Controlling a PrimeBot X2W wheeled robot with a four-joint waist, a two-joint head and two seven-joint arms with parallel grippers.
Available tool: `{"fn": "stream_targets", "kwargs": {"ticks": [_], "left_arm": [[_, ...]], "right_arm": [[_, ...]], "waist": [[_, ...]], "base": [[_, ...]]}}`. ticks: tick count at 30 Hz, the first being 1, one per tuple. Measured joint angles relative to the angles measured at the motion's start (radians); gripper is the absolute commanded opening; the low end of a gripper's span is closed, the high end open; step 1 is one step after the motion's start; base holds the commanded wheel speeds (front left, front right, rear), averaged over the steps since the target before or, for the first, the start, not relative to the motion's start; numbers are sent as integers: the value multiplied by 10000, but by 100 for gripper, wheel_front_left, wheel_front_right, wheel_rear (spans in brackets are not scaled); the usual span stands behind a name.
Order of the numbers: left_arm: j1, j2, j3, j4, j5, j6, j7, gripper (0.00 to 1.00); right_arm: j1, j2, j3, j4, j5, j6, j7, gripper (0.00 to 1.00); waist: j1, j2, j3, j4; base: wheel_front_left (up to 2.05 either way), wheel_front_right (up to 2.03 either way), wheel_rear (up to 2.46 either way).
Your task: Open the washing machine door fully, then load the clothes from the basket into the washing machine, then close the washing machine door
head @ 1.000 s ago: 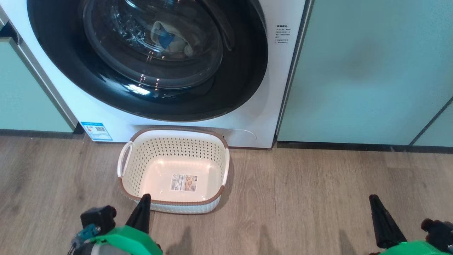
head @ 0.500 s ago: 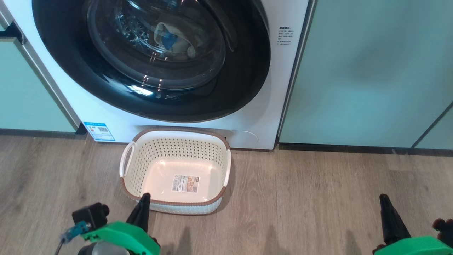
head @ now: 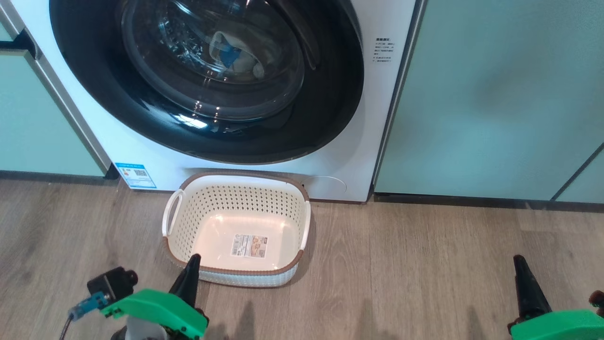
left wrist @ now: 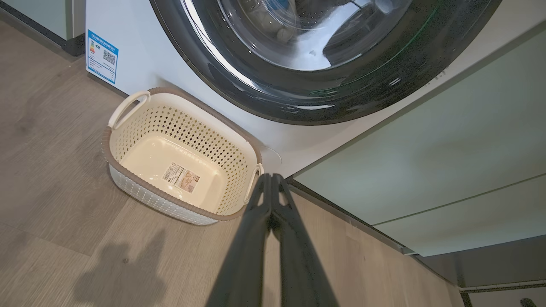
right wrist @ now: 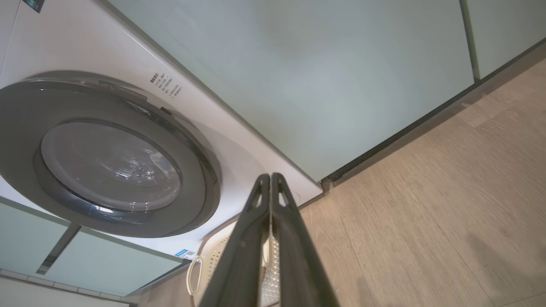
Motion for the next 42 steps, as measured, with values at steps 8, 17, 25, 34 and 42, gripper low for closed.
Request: {"fn": "stream_targets", "kwargs": {"ticks": [8, 17, 25, 34, 42], "left_arm": [[-111, -50, 180, 171, -752, -155, 161, 0], [-251, -157, 311, 322, -1703, -391, 341, 0], [-337, -240, 523, 516, -2558, -596, 481, 0], [-539, -313, 729, 652, -3513, -832, 612, 0], [-605, -385, 867, 849, -4339, -1014, 788, 0]], "right_arm": [[-168, -6, -84, 81, 784, -2, 148, 0], [-235, -12, -249, 194, 1806, -2, 320, 0], [-389, -13, -362, 288, 2700, -2, 497, 0], [-476, -15, -514, 393, 3716, -2, 683, 0], [-618, -15, -660, 491, 4594, -2, 853, 0]], "waist": [[0, 0, -31, 43], [0, 0, -71, 98], [0, 0, -107, 147], [0, 0, -147, 202], [0, 0, -183, 252]], "base": [[0, 0, 0], [0, 0, 0], [0, 0, 0], [0, 0, 0], [0, 0, 0]]}}
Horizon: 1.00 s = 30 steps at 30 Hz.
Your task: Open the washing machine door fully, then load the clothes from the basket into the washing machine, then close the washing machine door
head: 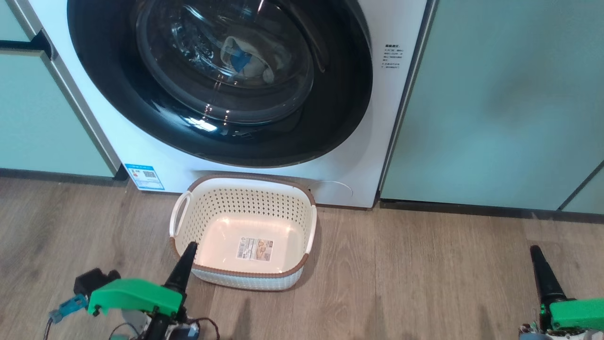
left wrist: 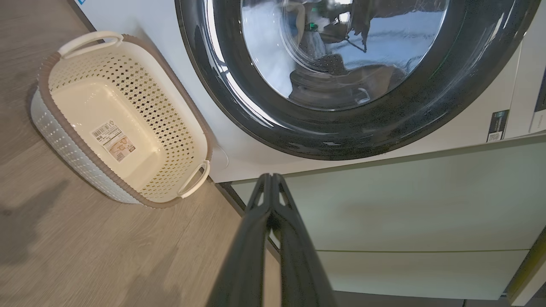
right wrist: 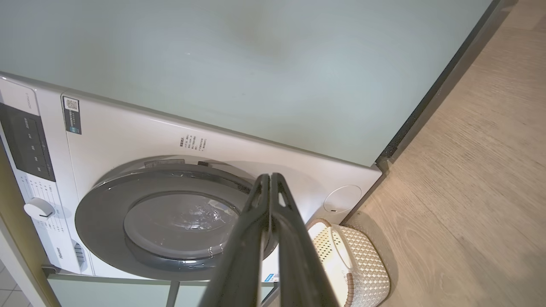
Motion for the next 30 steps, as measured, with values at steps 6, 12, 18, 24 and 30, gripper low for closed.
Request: {"fn": "stream_targets", "kwargs": {"ticks": [6, 12, 18, 24, 30], "left_arm": [[-137, -81, 157, 77, -629, -109, 132, 0], [-156, -151, 303, 249, -1260, -284, 253, 0], [-323, -199, 385, 336, -1781, -431, 337, 0], [-369, -259, 610, 464, -2510, -617, 443, 0], [-541, -320, 685, 598, -3147, -744, 616, 0]], "right_arm": [[-148, 0, -90, 84, 660, 0, 142, 0], [-198, 0, -222, 136, 1323, -2, 261, 0], [-267, 0, -301, 184, 1879, -2, 385, 0], [-386, 0, -410, 280, 2660, -2, 527, 0], [-430, 0, -548, 355, 3313, -2, 685, 0]], "waist": [[0, 0, -27, 37], [0, 0, -54, 74], [0, 0, -76, 105], [0, 0, -107, 148], [0, 0, -134, 184]], "base": [[0, 0, 0], [0, 0, 0], [0, 0, 0], [0, 0, 0], [0, 0, 0]]}}
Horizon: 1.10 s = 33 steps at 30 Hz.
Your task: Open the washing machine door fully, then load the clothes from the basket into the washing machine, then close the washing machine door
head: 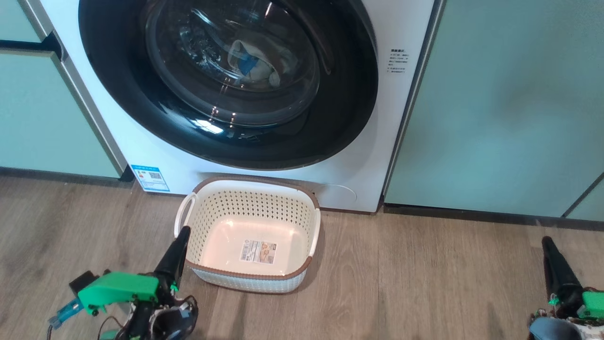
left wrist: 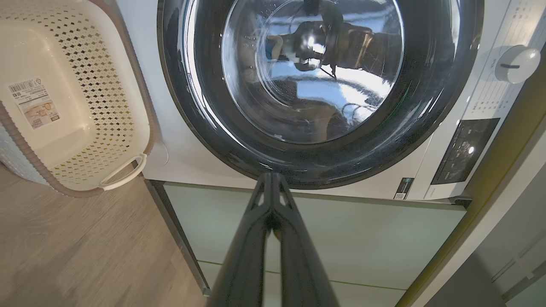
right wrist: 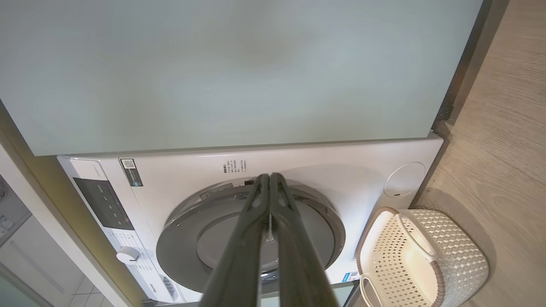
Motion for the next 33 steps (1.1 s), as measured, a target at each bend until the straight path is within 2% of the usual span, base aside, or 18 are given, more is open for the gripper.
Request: {"fn": "stream_targets", "kwargs": {"ticks": [33], "left_arm": [[-18, -136, 222, 44, -209, -67, 90, 0]], "right_arm": [[-156, 6, -148, 44, 224, 0, 102, 0]], "waist": [[0, 0, -6, 8]], "base": [[0, 0, 0]]}}
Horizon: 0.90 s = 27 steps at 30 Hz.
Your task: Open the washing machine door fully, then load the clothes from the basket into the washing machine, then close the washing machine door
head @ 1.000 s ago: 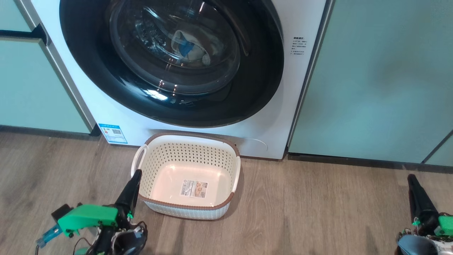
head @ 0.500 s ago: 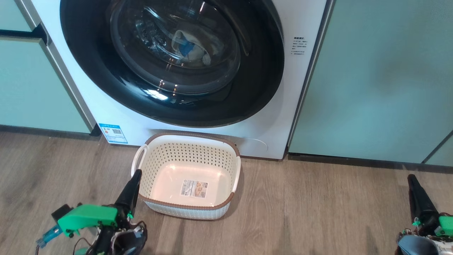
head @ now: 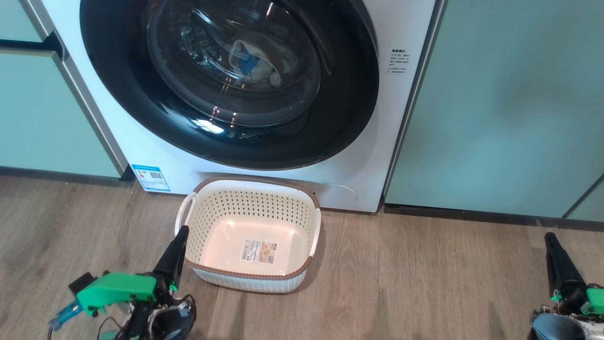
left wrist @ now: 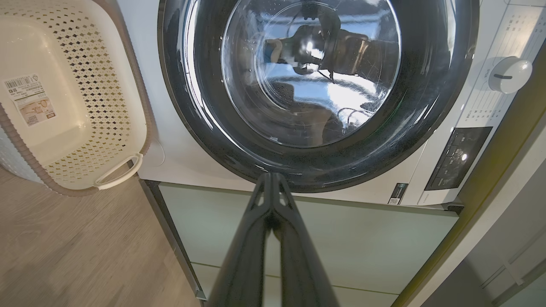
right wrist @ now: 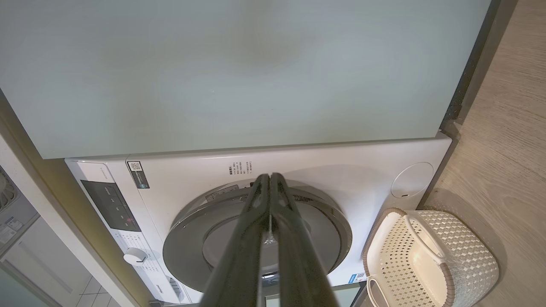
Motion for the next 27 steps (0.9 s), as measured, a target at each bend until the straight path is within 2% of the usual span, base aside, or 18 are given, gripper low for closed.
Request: {"fn": "stream_targets", "kwargs": {"ticks": [27], "left_arm": [[-2, -27, 31, 0, 2, -2, 77, 0]], "right_arm": [[0, 29, -77, 2, -52, 0, 86, 0]], "waist": [[0, 0, 0, 0]], "base": [[0, 0, 0]]}}
